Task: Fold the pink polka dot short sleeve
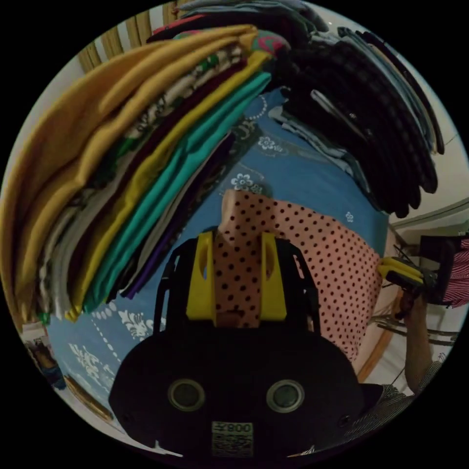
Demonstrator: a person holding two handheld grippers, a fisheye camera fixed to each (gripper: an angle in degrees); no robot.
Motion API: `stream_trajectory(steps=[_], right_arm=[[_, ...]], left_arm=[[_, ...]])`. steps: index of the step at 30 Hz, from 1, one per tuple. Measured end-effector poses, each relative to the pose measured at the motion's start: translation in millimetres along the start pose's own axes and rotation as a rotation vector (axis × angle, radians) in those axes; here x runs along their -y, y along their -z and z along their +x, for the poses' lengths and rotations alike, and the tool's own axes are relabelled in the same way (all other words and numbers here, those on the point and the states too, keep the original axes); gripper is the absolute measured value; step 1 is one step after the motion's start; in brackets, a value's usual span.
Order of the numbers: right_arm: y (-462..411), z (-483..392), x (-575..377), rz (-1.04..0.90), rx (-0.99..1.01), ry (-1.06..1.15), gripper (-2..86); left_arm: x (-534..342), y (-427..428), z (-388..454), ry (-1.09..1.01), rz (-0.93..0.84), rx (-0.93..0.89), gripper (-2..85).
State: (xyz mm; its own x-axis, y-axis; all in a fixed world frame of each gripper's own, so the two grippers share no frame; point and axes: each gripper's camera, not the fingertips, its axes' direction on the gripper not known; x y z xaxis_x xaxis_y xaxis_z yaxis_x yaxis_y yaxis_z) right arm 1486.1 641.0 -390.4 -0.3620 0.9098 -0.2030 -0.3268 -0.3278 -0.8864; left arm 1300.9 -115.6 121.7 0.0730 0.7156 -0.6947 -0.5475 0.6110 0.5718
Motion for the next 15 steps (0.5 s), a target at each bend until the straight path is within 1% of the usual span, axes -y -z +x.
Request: stream_trajectory(steps=[1,4,6,7,9,11,15], right_arm=[[-1.5,-3.0,1.1,0.001,-0.004,0.01,6.6],[-6.9,-12.2,6.2,-0.01,-0.012,0.028,5.0],[-11.0,-17.4,10.0,-0.016,-0.005,0.033,4.1],[-13.8,-20.5,12.8,-0.022,0.005,0.035,3.6],[-15.4,-23.4,16.1,-0.023,0.013,0.027,3.1],[-13.6,-25.0,18.3,-0.017,0.023,0.019,2.7],[7.0,-24.8,19.1,0.067,0.061,-0.005,2.3]], left_arm=[[3.8,-11.4,-0.8,-0.005,-0.048,-0.02,13.1],[3.7,-12.7,-0.5,-0.009,-0.033,-0.012,11.1],[0.9,-10.8,4.2,-0.051,-0.02,-0.017,6.1],[-0.7,-9.3,6.2,-0.052,-0.017,-0.044,4.9],[-3.3,-5.4,9.7,-0.049,-0.002,-0.024,3.9],[-6.9,9.1,12.3,-0.044,0.059,-0.018,3.2],[-5.2,39.8,13.9,-0.044,0.15,-0.098,3.0]])
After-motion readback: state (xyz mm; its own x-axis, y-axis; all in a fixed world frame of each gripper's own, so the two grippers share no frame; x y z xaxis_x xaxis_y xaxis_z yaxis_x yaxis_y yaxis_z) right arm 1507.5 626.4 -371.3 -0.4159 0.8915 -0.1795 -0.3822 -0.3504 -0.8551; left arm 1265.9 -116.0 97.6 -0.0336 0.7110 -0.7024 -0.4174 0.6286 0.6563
